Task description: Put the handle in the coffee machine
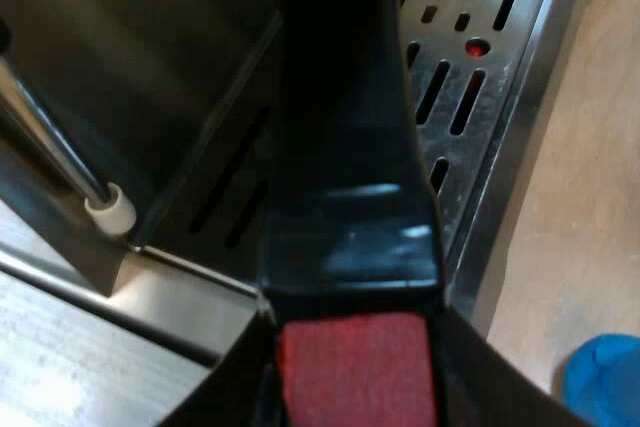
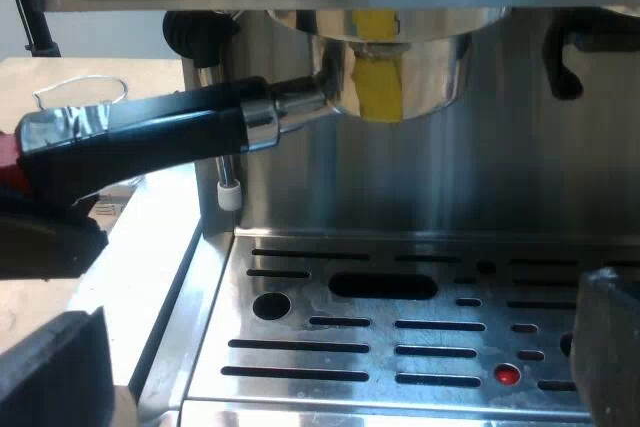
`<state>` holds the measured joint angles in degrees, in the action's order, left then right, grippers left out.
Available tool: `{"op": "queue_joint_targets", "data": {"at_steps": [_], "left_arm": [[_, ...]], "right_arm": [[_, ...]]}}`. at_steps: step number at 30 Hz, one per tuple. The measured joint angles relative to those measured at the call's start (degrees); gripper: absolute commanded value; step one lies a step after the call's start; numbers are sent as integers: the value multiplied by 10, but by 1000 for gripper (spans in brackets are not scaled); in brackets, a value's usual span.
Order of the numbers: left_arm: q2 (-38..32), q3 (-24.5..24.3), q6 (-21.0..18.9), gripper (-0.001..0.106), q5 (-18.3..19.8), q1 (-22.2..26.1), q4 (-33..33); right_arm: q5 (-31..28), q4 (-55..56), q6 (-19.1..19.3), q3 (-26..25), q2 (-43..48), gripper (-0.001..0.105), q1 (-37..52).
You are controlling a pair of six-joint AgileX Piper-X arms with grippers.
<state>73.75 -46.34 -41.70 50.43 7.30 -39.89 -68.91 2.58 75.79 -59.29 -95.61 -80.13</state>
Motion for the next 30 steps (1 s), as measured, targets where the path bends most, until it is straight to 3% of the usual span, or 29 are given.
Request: {"op": "queue_joint_targets", "data": {"at_steps": [7,19,23,26,30], "left_arm": [[1,-9,-2,0,-7,-7,15],[5,-13,-48,0,2,-7,32],[5,-13,-62,0,5,-7,25],[5,-42,-63,0,-3,-7,-30],[5,-52,-63,0,-6,-7,-49]], "right_arm": [[0,0,0,0,0,94,0],[0,0,0,0,0,94,0],[0,0,0,0,0,94,0],[0,0,0,0,0,94,0],[0,0,0,0,0,94,0]]}}
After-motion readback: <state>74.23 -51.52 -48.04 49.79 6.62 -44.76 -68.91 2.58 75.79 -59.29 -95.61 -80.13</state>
